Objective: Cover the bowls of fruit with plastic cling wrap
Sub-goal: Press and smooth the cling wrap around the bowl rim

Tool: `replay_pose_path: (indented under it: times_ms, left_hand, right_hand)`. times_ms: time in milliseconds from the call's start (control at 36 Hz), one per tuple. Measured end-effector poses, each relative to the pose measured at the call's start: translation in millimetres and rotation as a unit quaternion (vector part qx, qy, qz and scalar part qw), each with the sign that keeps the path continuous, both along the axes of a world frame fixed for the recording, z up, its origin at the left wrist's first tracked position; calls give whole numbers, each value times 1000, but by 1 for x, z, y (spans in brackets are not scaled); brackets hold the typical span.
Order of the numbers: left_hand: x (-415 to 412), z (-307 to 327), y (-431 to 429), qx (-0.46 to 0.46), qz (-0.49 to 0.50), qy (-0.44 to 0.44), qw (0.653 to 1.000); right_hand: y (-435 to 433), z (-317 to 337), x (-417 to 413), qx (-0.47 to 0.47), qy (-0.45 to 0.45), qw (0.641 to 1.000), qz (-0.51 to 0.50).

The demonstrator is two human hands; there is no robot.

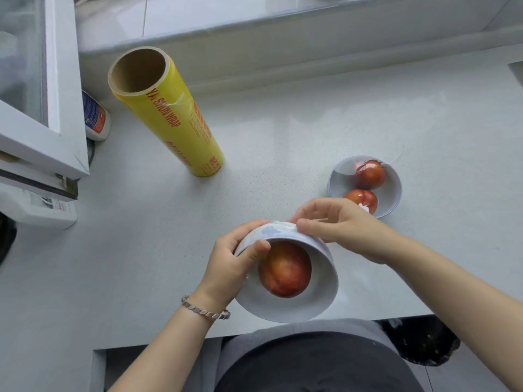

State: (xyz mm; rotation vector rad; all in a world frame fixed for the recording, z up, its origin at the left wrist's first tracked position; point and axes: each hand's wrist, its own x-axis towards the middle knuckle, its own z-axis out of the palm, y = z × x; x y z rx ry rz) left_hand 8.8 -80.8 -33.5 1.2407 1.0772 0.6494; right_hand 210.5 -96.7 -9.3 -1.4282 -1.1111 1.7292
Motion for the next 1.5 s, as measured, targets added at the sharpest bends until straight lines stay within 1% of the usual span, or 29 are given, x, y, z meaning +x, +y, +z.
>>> replay_pose_path:
  times_ms: [83,222,278,361,417,583,750,833,889,944,1000,1056,1111,1194,1250,1333,1389,1444,1500]
  left_hand:
    - [0,1,-1,2,2,2,1000]
    - [-2,2,-2,3,-11,20,1000]
    - [-3,2,-2,1,-18,29,999]
    - [-5,2,-3,-4,-22,42,999]
    - [-5,0,-4,-5,-24,44,999]
    - [-4,0,-6,-11,-28,38,999]
    - [-3,0,-6,-11,-47,41,998]
    - [-3,-1,-6,-12,-52,45,998]
    - [-3,-1,-7,-10,-55,45,997]
    - [-3,-1,-7,-11,-56,42,997]
    - [-3,-1,-7,-10,-55,44,997]
    - [-4,-2,-6,-8,-49,45,998]
    - [-4,-3,-4,-9,-44,46,998]
    - [-1,-4,0,-3,-39,45,998]
    - [1,-5,2,1,-31,45,999]
    - [2,-3,6,15,-27,45,999]
    - [4,-2,8,22,-32,43,998]
    - [5,-1,8,24,-36,40,998]
    - [5,-1,7,27,-41,37,998]
  right_hand:
    - [6,5,3,-12,-3,999,35]
    - [11,7,5,-52,-40,991,113]
    - [12,7,3,-42,-52,993,98]
    - [14,3,2,-23,-78,997,20]
    - [15,0,0,-34,-87,996,1]
    - [15,-1,0,-98,-97,988,71]
    - [17,1,5,-166,-103,975,106]
    - [19,2,9,-175,-116,968,138]
    - [19,2,11,-178,-89,969,148]
    - [18,-1,11,-162,-45,978,125]
    - [15,-5,8,-123,-28,989,78]
    - [11,-11,-1,-79,-38,996,7]
    - [7,-18,-12,-48,-53,995,-72]
    - [3,-28,-25,-18,-82,987,-134]
    - [4,-32,-27,-29,-69,986,-148]
    - [8,-32,-23,-80,-10,988,-133]
    - [8,-32,-20,-111,11,986,-126]
    - [7,-33,-17,-122,5,983,-139]
    - [3,-37,-16,-113,-35,981,-152]
